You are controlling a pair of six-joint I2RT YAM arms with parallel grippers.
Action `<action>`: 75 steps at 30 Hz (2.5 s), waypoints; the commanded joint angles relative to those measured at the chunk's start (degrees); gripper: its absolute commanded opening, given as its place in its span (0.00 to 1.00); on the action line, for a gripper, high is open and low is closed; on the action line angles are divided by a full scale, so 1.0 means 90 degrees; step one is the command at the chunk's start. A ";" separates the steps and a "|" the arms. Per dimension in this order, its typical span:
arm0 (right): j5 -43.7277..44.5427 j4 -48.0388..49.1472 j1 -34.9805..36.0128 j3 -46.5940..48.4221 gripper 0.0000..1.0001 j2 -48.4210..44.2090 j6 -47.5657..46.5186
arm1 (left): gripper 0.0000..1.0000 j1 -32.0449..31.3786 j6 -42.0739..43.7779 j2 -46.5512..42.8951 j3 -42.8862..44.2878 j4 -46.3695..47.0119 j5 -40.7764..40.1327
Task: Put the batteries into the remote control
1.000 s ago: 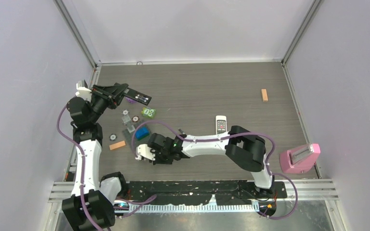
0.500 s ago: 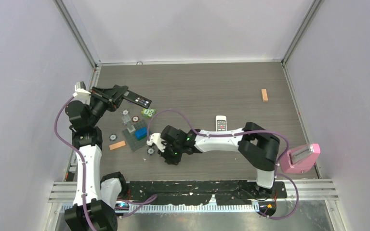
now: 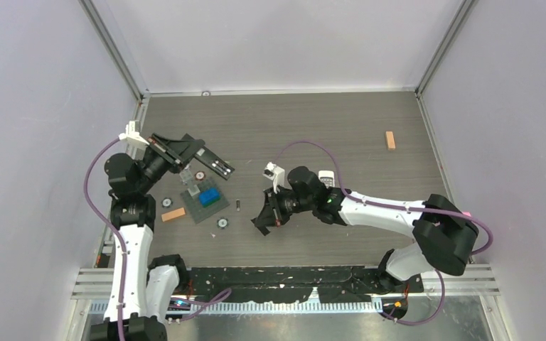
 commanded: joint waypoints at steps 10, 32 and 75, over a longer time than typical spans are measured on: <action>-0.1149 0.1302 -0.0354 -0.0452 0.05 -0.1814 0.2580 | 0.00 -0.1530 0.1317 -0.0221 -0.0571 0.0045 0.0185; -0.0856 0.3442 -0.0741 -0.0342 0.05 -0.1192 0.4451 | 0.00 -0.1745 0.2104 -0.0629 -0.0715 -0.1143 -0.0617; -0.0620 0.8305 -0.0726 -0.1722 0.06 0.4009 0.6184 | 0.00 -0.1754 0.2118 -0.0800 -0.0786 -0.1525 -0.0599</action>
